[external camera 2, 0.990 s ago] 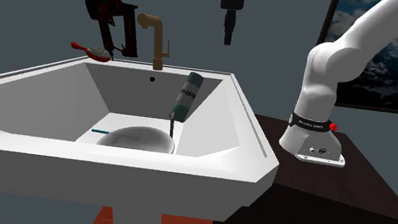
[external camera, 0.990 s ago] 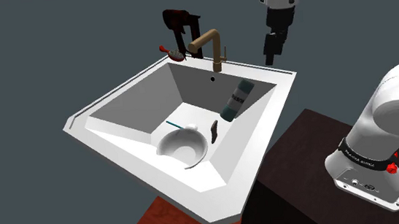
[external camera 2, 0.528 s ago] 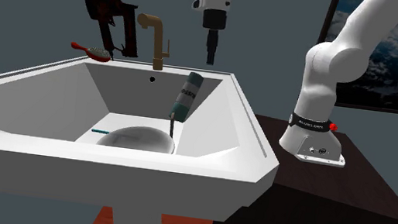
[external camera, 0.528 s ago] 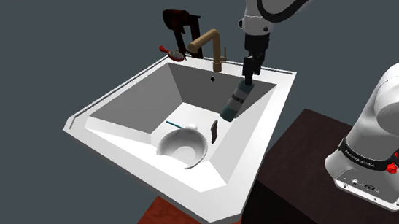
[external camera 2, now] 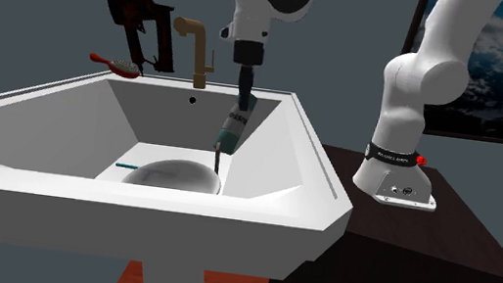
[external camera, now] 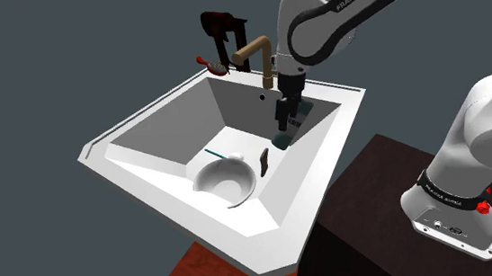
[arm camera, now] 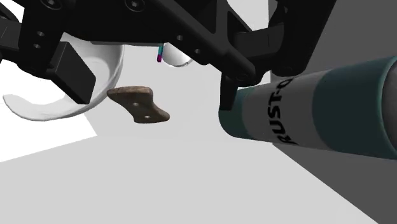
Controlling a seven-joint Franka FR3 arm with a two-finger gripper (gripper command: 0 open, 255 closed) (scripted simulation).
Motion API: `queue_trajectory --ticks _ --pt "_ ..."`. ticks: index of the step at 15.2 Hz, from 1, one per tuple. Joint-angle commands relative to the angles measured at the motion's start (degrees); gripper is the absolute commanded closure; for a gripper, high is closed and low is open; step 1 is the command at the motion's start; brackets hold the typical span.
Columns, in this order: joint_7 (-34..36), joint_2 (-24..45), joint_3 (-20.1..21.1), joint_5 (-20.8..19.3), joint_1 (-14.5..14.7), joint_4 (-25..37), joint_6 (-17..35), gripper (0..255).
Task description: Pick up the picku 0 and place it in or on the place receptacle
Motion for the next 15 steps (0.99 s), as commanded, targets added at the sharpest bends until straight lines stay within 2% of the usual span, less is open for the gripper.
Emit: queue_trajectory --ticks 1,8,15 --pt "-0.8 4.0 0.6 1.7 1.1 1.0 3.3 0" --pt "-3.5 17.3 3.3 7.0 4.1 6.6 11.6 0" --pt "-4.2 22.0 4.0 8.1 4.7 6.1 16.9 0"
